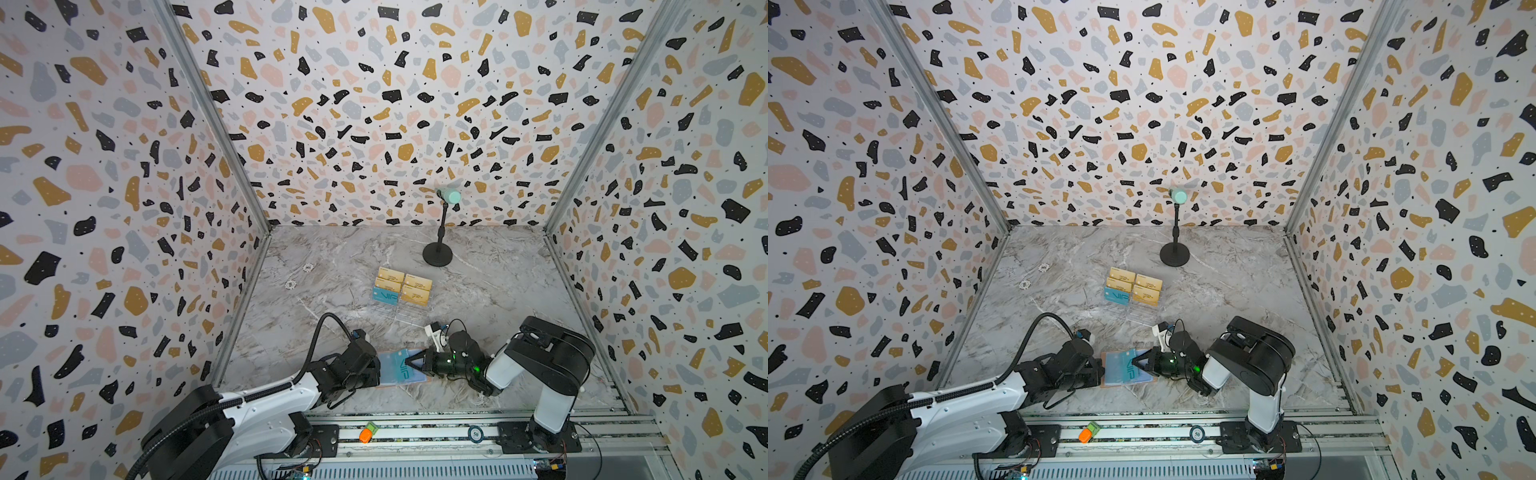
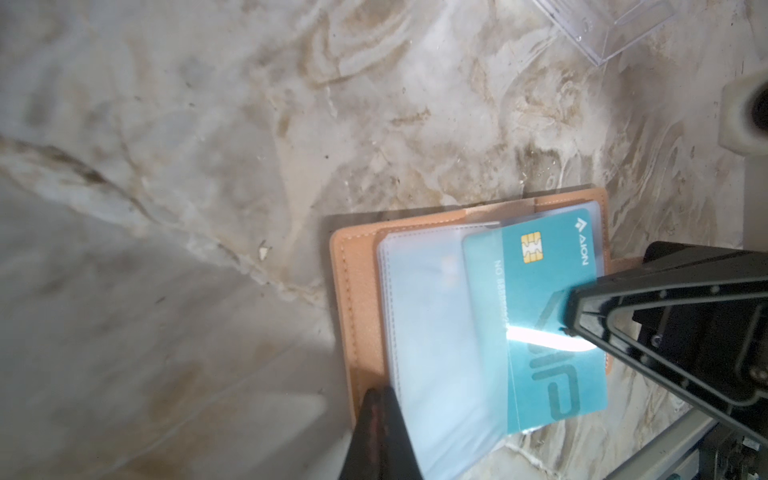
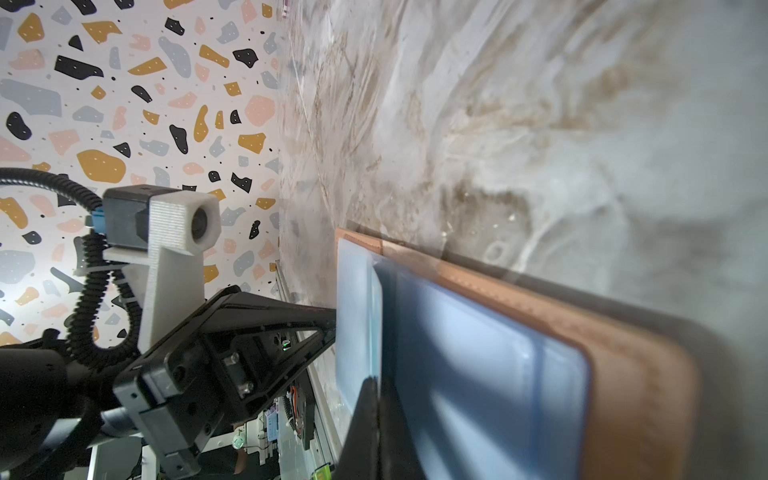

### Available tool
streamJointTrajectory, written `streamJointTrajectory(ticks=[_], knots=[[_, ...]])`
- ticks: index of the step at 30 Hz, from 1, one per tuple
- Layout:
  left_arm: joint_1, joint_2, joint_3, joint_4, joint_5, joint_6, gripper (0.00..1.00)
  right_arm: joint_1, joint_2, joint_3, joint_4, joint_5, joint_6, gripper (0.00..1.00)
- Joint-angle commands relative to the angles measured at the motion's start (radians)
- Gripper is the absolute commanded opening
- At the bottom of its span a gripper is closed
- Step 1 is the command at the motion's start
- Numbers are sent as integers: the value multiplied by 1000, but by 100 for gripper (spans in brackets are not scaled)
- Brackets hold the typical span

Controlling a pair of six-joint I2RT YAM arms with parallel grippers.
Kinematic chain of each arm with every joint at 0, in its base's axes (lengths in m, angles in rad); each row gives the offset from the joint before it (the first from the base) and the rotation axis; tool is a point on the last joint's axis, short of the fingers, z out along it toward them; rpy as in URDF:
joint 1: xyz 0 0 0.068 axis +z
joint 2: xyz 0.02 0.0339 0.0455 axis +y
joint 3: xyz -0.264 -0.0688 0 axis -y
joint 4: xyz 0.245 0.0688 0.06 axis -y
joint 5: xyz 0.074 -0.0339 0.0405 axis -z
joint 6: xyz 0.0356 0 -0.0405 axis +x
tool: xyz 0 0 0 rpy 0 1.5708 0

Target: Put the credit cards into the card holder

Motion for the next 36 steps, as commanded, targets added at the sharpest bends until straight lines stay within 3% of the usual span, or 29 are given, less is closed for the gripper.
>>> streamJointTrajectory(ticks=[1, 10, 14, 21, 28, 31, 36], knots=[[-4, 12, -15, -13, -4, 15, 0, 15, -3, 11, -41, 33, -22, 0], [-3, 4, -12, -1, 4, 10, 0, 74, -127, 131, -476, 159, -218, 0], [-4, 3, -15, 1, 3, 6, 0, 91, -157, 172, -591, 181, -263, 14], [1, -35, -2, -32, -33, -7, 0, 109, -189, 218, -760, 200, -329, 28], [63, -83, 39, -87, -24, 32, 12, 114, -280, 264, -930, 270, -403, 39], [103, -82, 52, -106, -17, 68, 26, 115, -282, 297, -972, 271, -434, 42], [118, -44, 56, -70, 16, 88, 39, 114, -256, 330, -981, 242, -453, 46]])
